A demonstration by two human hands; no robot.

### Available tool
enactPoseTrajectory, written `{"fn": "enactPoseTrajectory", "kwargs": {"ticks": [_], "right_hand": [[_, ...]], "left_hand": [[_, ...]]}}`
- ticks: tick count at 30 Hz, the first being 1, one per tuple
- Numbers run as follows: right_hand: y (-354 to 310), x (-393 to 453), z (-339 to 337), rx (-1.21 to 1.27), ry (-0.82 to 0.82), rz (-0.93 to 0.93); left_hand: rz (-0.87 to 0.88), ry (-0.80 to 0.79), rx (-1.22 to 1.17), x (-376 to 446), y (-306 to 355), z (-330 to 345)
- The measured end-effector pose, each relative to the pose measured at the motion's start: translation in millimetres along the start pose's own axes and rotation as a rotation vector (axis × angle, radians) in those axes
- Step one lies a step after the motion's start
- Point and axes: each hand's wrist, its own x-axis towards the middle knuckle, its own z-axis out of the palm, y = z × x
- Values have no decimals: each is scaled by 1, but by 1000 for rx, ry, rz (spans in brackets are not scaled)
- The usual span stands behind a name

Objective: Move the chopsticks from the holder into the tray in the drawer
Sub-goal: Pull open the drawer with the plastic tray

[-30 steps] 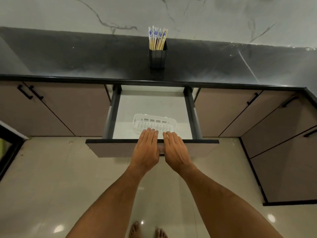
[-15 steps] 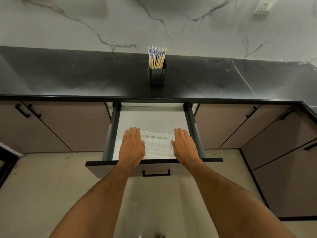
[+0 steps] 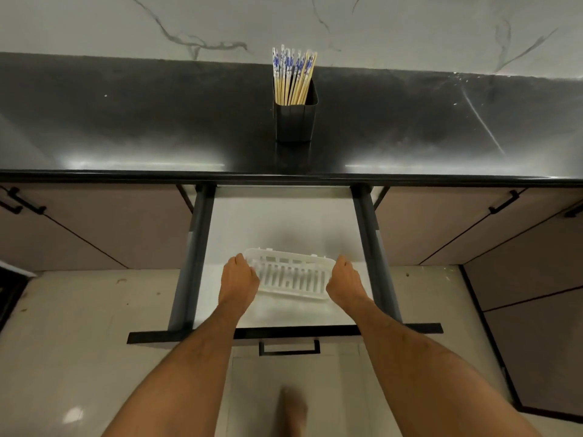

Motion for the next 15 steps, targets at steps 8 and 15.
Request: {"fn": "enactPoseTrajectory", "kwargs": {"ticks": [8,15], "right_hand": [[4,21,10,32,-71,55],[2,30,7,15,-60,15]], "left_hand": [[-214,-102,-88,18,-5,22],[-250,-93,-71,12,-12,26]]}}
